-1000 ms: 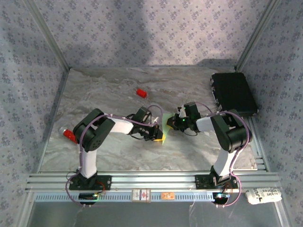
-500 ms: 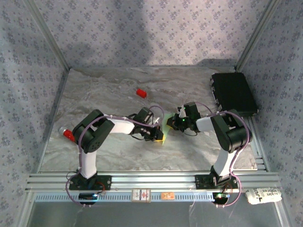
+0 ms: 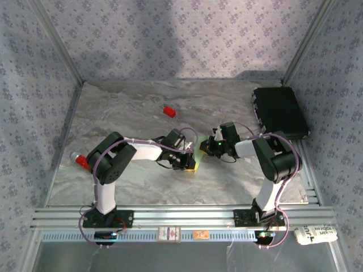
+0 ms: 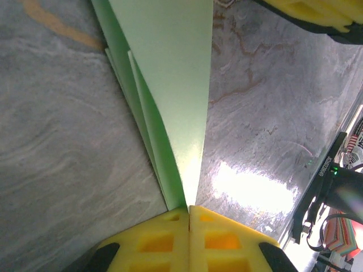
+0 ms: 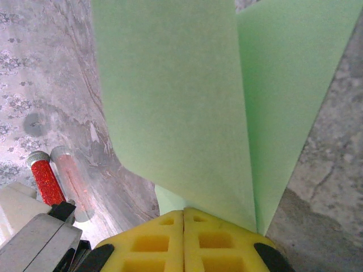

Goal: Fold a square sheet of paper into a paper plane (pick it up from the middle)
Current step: Fold the wing for the fifth time at the center of the table.

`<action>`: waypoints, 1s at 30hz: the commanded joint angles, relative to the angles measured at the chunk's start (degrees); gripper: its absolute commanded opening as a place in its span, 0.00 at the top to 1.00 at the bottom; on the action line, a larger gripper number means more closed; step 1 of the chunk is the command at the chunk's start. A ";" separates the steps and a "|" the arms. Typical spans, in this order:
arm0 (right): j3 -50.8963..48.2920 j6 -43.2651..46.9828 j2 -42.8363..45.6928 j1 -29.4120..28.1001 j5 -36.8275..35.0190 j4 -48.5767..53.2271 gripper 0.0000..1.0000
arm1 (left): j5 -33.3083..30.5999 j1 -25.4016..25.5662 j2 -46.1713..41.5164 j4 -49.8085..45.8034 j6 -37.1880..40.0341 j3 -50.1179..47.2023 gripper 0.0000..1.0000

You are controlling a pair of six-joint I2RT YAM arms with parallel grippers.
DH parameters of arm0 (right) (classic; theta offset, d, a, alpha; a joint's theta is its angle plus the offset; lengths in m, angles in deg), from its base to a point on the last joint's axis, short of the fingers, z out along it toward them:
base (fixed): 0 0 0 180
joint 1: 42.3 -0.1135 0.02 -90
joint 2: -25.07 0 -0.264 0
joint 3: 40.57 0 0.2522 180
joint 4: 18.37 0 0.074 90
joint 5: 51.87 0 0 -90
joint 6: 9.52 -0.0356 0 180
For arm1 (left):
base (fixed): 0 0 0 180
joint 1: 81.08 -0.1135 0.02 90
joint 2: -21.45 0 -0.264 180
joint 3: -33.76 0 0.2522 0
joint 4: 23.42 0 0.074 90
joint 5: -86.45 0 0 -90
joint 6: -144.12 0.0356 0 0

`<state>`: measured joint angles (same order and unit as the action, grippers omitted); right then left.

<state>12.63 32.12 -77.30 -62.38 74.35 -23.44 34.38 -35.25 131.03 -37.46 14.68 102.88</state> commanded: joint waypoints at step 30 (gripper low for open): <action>-0.88 2.29 -2.75 -0.11 -7.37 7.76 0.93 | 5.48 1.42 -2.27 -7.79 0.71 -2.94 0.95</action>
<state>12.90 32.16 -77.30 -62.42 74.09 -22.83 35.61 -34.95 130.17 -38.84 15.49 102.07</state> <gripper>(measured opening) 0.070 0.051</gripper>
